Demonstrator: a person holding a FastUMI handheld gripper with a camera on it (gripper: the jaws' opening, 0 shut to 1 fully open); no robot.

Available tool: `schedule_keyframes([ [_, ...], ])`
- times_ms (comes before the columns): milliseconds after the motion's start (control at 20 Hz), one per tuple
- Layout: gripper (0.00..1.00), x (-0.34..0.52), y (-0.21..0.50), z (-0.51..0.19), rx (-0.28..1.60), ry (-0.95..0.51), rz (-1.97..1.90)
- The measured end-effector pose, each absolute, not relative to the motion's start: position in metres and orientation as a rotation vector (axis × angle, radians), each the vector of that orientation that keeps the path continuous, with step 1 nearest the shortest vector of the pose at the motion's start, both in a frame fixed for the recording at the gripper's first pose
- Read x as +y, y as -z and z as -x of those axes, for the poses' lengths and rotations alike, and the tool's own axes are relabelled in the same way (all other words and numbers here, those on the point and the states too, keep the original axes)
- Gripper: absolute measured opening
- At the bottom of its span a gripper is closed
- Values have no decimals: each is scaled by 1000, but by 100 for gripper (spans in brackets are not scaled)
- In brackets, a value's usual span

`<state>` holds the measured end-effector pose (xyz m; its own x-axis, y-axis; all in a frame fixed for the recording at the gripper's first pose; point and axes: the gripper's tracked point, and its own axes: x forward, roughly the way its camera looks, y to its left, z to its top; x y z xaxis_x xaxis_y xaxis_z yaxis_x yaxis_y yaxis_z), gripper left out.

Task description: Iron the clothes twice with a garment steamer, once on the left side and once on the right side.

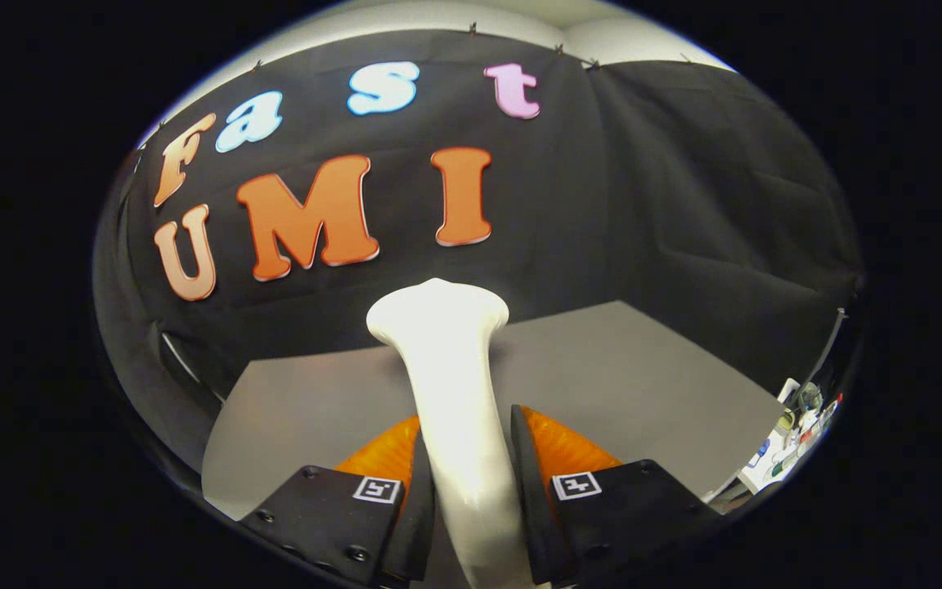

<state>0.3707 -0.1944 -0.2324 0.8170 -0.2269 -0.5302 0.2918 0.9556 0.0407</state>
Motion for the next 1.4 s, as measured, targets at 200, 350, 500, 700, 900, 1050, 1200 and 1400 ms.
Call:
schedule_keyframes([
  [200,47,-194,218,-327,508,331,-41],
  [350,45,-175,206,-309,467,341,22],
  [500,45,-147,181,-288,409,334,90],
  [700,45,-103,138,-253,321,326,141],
  [900,45,-46,101,-214,255,294,148],
  [1050,45,-5,78,-193,218,266,173],
  [1200,45,41,58,-181,182,240,195],
  [1400,44,102,32,-181,120,166,142],
])
